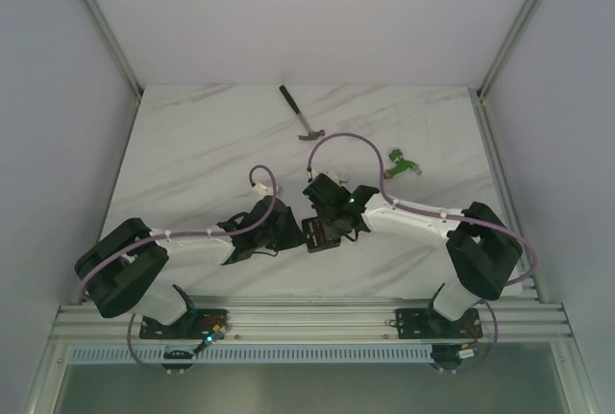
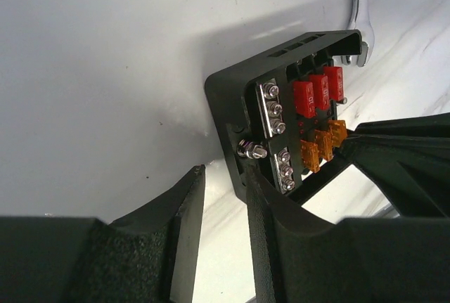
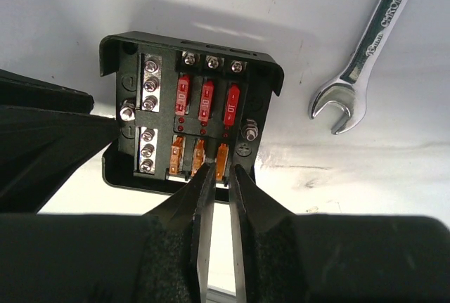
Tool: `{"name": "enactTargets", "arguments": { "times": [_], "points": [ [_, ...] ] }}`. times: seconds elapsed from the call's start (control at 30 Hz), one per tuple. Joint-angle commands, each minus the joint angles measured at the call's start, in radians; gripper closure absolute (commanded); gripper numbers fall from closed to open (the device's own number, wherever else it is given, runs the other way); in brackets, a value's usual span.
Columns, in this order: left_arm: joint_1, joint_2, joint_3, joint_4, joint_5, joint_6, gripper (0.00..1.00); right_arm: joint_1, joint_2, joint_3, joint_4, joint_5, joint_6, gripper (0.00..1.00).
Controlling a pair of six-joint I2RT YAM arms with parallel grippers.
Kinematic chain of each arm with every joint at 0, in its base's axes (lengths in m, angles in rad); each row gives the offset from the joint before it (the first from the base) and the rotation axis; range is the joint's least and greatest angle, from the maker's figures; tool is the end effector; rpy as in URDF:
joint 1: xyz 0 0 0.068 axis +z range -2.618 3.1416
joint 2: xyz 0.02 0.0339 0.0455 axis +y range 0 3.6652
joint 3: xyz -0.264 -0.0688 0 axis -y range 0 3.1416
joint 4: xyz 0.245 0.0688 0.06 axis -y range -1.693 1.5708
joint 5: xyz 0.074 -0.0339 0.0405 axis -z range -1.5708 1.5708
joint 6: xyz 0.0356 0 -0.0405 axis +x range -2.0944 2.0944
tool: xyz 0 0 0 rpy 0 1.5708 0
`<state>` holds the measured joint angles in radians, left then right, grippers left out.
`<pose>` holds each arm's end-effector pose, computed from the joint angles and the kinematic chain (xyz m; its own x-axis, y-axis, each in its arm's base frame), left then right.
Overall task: Snap on the fuse box
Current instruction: Install the fuse at the fuse box base.
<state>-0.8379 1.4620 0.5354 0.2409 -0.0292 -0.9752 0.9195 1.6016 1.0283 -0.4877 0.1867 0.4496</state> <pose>0.1823 -0.2009 0.1467 -0.8402 -0.3035 -0.4495 0.0576 0.7742 -0.6303 0.1991 0.2502 0.1998 -0.7923 -0.3350 -0.5099 -0.4244 0.9031 0.0662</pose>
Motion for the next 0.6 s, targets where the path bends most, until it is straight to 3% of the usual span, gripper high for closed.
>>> {"name": "enactTargets", "arguments": {
  "times": [0.0,0.57],
  "points": [
    [-0.003,0.015,0.014,0.008,0.012,-0.014,0.61,-0.01,-0.005,0.027,-0.006,-0.014,0.017,0.81],
    [-0.002,0.029,0.011,-0.001,0.003,-0.047,0.66,-0.009,0.052,-0.063,-0.107,-0.085,0.026,0.99]
  ]
}}
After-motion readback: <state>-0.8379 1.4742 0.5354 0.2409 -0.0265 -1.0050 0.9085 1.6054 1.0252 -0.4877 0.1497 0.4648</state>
